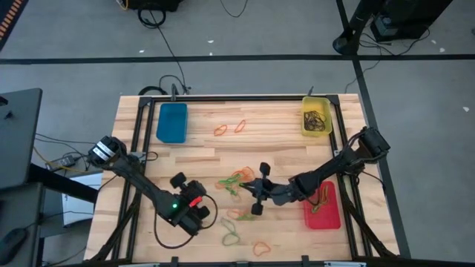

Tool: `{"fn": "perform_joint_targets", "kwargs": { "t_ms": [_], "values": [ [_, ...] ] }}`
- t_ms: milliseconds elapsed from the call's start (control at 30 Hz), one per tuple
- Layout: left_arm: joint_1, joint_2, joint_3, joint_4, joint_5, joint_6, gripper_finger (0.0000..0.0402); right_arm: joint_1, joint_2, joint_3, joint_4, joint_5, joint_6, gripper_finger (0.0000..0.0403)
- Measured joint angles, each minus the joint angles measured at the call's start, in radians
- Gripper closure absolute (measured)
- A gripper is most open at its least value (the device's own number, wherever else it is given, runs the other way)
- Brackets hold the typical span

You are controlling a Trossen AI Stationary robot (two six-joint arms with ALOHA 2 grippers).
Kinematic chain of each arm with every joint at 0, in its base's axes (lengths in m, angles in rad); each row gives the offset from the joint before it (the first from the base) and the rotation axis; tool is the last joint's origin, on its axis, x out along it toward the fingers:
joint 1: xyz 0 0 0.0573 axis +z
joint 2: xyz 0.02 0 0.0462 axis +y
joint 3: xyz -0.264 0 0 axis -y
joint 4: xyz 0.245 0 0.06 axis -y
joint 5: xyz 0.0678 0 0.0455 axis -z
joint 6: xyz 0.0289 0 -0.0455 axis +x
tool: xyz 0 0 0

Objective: Sort rubber bands into baskets
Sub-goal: Put the green rubber band into the red bin

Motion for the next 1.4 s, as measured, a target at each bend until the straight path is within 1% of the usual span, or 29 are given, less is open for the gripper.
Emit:
{"fn": "perform_joint_targets", "kwargs": {
  "t_ms": [33, 67, 100, 167, 267, 333, 400, 500, 567, 667, 800, 933, 1067, 1167, 1267, 1333, 1400],
  "values": [
    [-0.004, 0.0, -0.015, 0.001, -0.001, -0.01, 0.0371, 0.005, -0.008, 0.0, -0.033, -0.002, 0.01, 0.0398],
    [-0.009, 0.0, -0.031, 0.005, 0.0, -0.023, 0.037, 0.008, -0.022, 0.0, -0.078, -0.025, 0.018, 0.0398],
    [-0.014, 0.0, -0.047, 0.005, 0.01, -0.028, 0.0368, 0.01, -0.042, 0.0, -0.135, -0.081, 0.017, 0.0398],
    [-0.023, 0.0, -0.075, 0.004, 0.073, -0.032, 0.0362, 0.021, -0.089, 0.0, -0.234, -0.213, 0.031, 0.0398],
    [-0.03, 0.001, -0.085, -0.001, 0.188, -0.055, 0.0351, 0.056, -0.185, 0.0, -0.4, -0.295, 0.095, 0.0398],
    [-0.031, 0.001, -0.085, -0.009, 0.265, -0.068, 0.0344, 0.07, -0.256, 0.001, -0.536, -0.336, 0.158, 0.0398],
    [-0.03, 0.001, -0.085, -0.032, 0.317, -0.101, 0.0338, 0.078, -0.321, 0.001, -0.682, -0.392, 0.242, 0.0398],
    [-0.03, 0.001, -0.086, -0.049, 0.352, -0.135, 0.0335, 0.119, -0.398, 0.001, -0.901, -0.509, 0.39, 0.0398],
    [-0.029, 0.001, -0.086, -0.034, 0.368, -0.139, 0.0335, 0.169, -0.432, 0.001, -1.026, -0.547, 0.458, 0.0396],
    [-0.029, 0.001, -0.087, -0.003, 0.362, -0.122, 0.0335, 0.242, -0.456, 0.001, -1.165, -0.547, 0.551, 0.0396],
    [-0.028, 0.001, -0.087, 0.024, 0.348, -0.104, 0.0335, 0.323, -0.443, 0.001, -1.296, -0.536, 0.691, 0.0396],
    [-0.027, 0.001, -0.087, 0.082, 0.282, -0.106, 0.0335, 0.402, -0.408, 0.001, -1.41, -0.471, 0.846, 0.0392],
    [-0.027, 0.001, -0.087, 0.136, 0.268, -0.106, 0.0335, 0.47, -0.375, 0.003, -1.486, -0.444, 0.979, 0.0382],
    [-0.027, 0.001, -0.087, 0.2, 0.234, -0.056, 0.0335, 0.513, -0.367, 0.004, -1.502, -0.409, 1.006, 0.0362],
    [-0.022, 0.001, -0.087, 0.233, 0.201, -0.017, 0.0336, 0.529, -0.382, 0.002, -1.526, -0.379, 1.037, 0.0349],
    [-0.013, 0.001, -0.087, 0.235, 0.179, 0.005, 0.0339, 0.531, -0.401, 0.002, -1.529, -0.382, 1.03, 0.0351],
    [-0.001, 0.001, -0.087, 0.236, 0.164, 0.012, 0.0342, 0.53, -0.419, 0.012, -1.542, -0.374, 1.043, 0.0365]
  ]
}}
